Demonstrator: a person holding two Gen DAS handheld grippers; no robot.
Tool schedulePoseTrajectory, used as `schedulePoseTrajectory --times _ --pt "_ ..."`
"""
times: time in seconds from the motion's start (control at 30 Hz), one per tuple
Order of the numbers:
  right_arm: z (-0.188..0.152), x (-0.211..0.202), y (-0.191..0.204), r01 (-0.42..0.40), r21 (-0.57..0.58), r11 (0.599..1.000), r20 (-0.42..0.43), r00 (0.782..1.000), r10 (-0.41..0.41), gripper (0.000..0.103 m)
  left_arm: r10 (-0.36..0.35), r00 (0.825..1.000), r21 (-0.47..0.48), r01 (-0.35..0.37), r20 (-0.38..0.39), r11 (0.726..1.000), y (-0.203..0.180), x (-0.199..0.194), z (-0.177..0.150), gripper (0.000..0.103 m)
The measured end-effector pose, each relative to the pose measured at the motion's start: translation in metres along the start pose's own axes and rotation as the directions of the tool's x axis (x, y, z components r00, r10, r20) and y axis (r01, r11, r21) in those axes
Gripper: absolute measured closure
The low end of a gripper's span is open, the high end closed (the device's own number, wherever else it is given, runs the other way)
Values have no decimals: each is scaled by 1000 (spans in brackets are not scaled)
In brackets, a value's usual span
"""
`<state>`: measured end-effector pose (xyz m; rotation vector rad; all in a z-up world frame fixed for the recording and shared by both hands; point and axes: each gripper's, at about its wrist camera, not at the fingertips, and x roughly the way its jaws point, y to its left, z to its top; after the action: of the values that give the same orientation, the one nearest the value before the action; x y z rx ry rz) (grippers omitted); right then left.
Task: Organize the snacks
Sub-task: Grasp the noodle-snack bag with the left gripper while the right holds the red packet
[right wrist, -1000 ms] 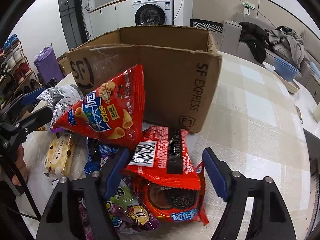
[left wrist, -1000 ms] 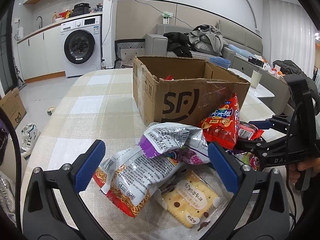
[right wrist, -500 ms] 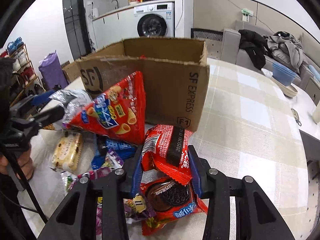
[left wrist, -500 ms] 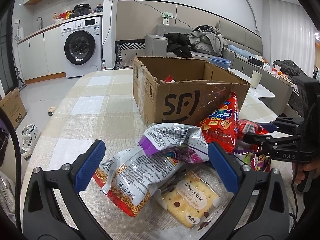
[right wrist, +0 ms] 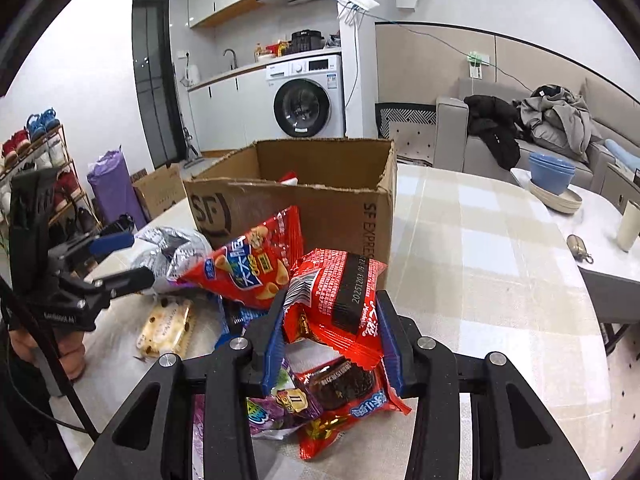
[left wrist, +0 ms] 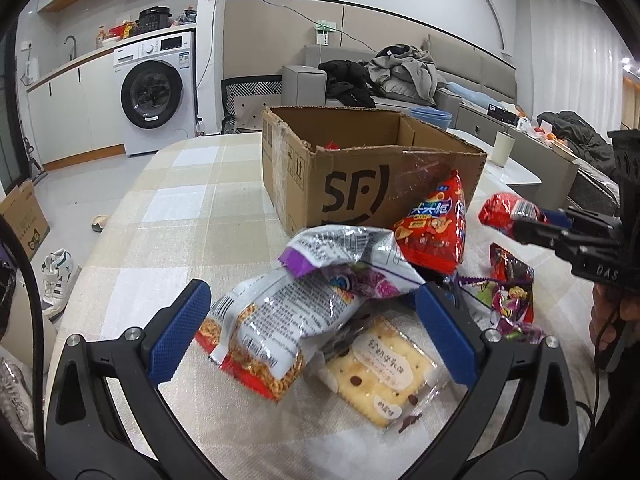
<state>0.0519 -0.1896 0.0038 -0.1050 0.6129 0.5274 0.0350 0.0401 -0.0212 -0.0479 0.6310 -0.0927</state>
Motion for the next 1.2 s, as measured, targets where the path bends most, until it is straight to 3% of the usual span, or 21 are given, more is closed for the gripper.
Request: schedulePoseTrajectory --times 0.37,0.67,0.83,1.03,1.2 --pt "3 3 -2 -19 -1 1000 -3 1000 19 61 -41 994 -42 37 -97 998 13 17 -5 1" --pt "4 6 -1 -27 -7 1000 -6 1000 27 61 -19 991 50 26 -136 998 11 38 3 1" --pt "4 7 0 -30 -9 1000 -14 999 29 61 -55 987 82 68 -152 994 9 34 -1 2" --pt "4 8 1 -29 -11 1000 -17 999 29 61 -160 975 124 180 -156 976 5 17 -2 3" --pt "4 7 1 -30 -11 999 -13 999 30 61 -153 976 118 172 -156 978 7 17 -2 3"
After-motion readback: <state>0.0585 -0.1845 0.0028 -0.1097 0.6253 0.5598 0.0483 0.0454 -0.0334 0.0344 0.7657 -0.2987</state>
